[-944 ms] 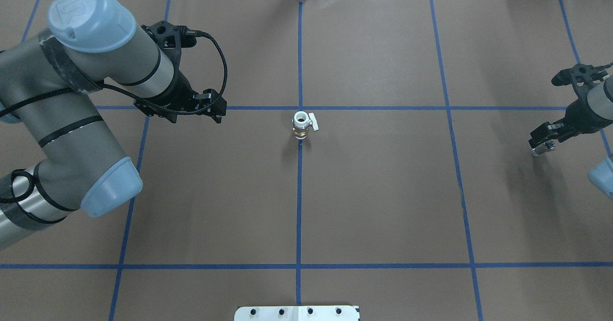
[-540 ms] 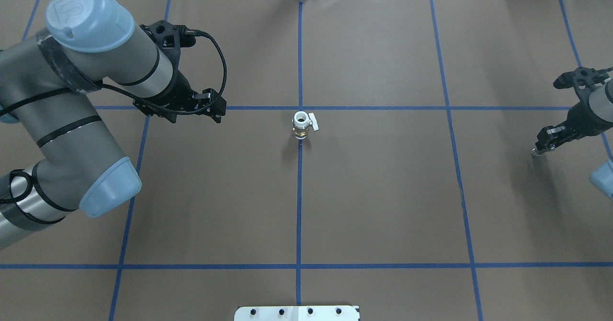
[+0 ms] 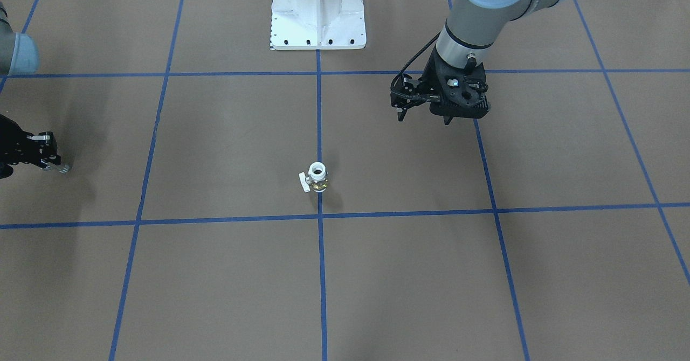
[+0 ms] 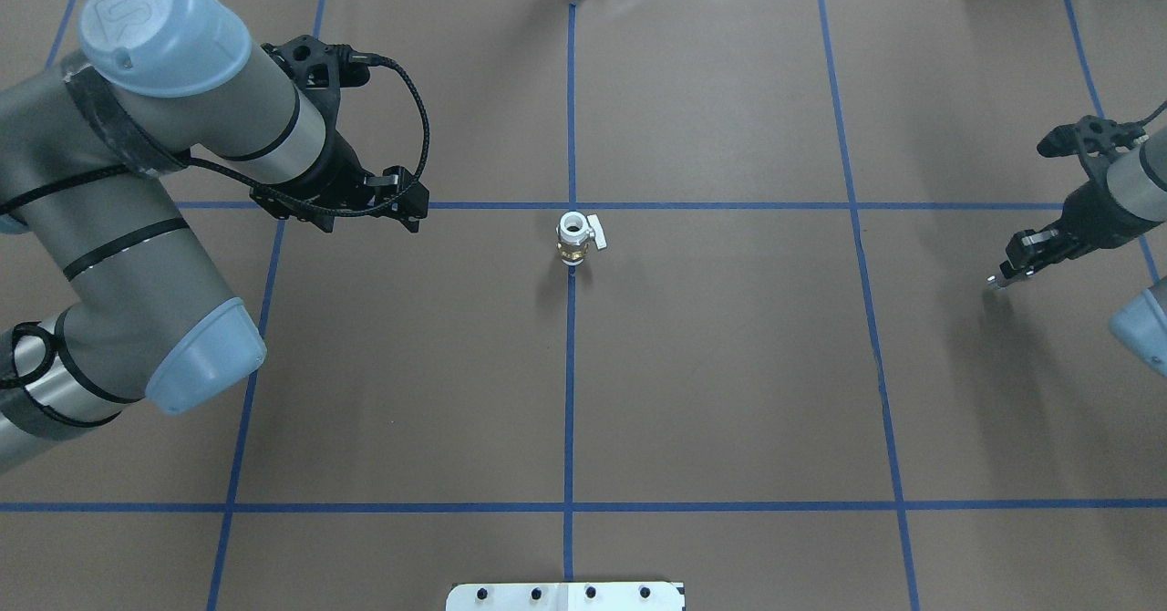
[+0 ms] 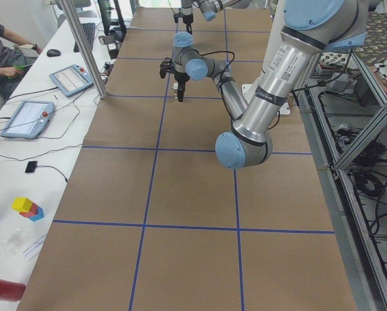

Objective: Assemble PPR valve and pipe with both arms
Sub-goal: 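Carry the chrome elbow with the right gripper above the standing pipe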

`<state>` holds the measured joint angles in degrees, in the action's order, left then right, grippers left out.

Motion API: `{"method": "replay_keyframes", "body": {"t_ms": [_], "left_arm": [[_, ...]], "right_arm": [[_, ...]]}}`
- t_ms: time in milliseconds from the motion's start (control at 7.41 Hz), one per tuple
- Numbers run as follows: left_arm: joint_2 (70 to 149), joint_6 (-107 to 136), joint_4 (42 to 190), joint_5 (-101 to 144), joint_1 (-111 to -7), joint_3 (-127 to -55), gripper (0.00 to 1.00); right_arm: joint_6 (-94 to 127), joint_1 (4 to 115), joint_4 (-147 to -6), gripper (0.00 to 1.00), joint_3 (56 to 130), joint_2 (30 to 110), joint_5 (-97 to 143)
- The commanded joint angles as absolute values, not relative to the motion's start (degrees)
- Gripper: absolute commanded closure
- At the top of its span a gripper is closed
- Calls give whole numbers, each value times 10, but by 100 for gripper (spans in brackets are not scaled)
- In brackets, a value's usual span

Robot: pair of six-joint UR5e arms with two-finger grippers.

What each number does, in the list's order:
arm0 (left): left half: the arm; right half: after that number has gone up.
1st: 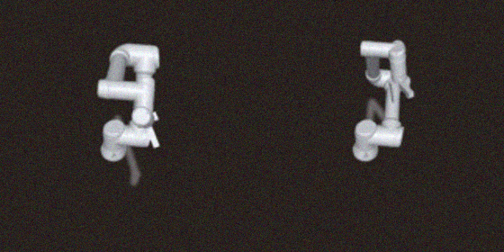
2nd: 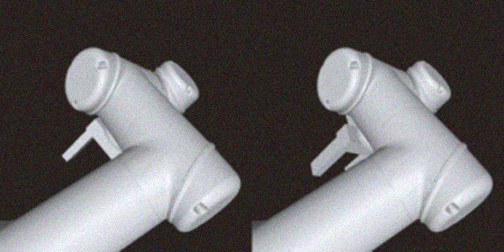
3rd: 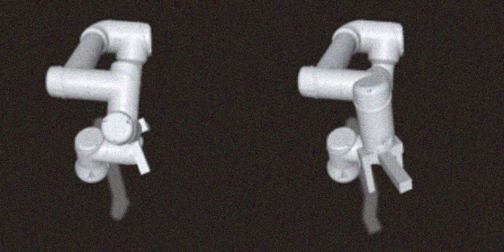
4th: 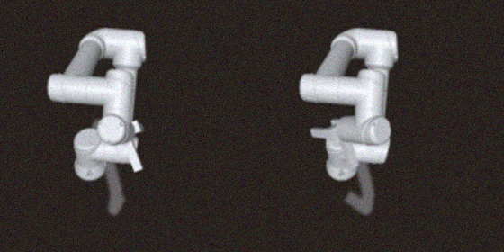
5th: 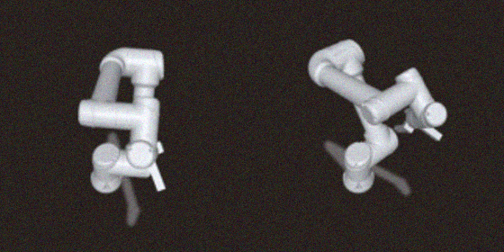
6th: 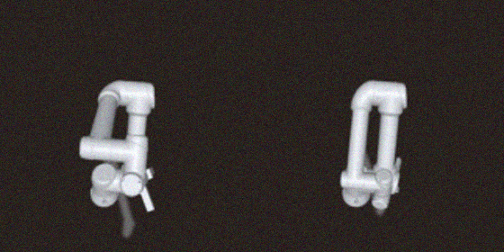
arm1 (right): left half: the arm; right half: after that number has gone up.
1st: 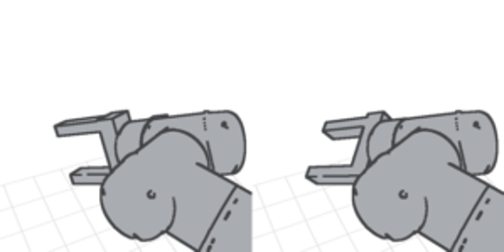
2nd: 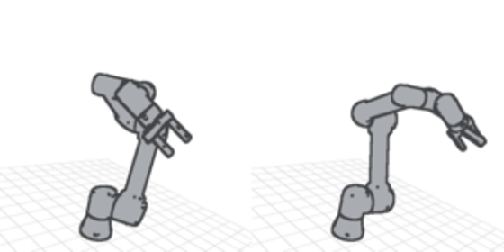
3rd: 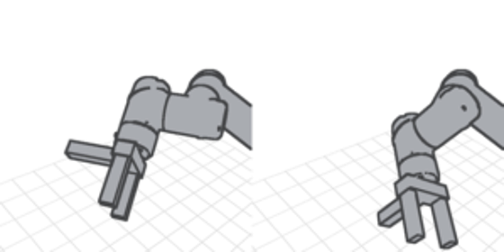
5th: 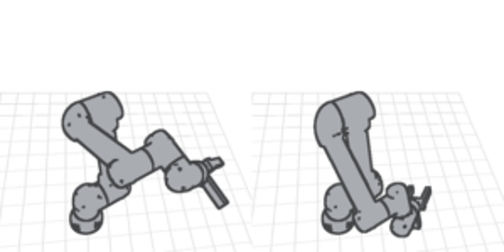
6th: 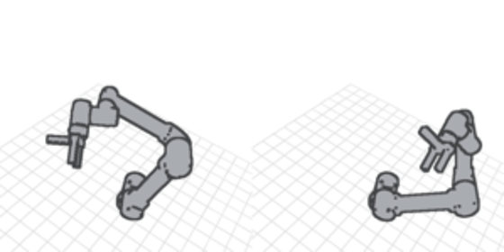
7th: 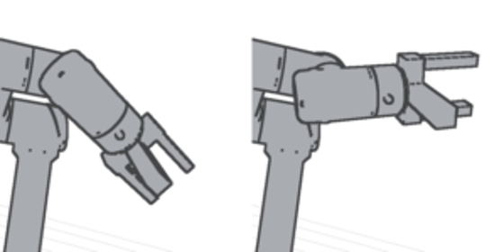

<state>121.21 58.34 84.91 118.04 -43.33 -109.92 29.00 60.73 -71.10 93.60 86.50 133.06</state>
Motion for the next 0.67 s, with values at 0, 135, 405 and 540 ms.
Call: {"method": "replay_keyframes", "body": {"t_ms": [0,135,405,540], "left_arm": [[1196,578,850,1182,-443,-1115,1],[1180,543,849,1182,-446,-1125,1],[1149,491,854,1183,-465,-1126,1],[1131,467,858,1183,-475,-1125,1]], "right_arm": [[418,606,-759,100,940,762,1334],[465,594,-794,100,940,706,1332],[613,546,-835,100,929,588,1311],[681,526,-835,100,930,548,1303]]}}
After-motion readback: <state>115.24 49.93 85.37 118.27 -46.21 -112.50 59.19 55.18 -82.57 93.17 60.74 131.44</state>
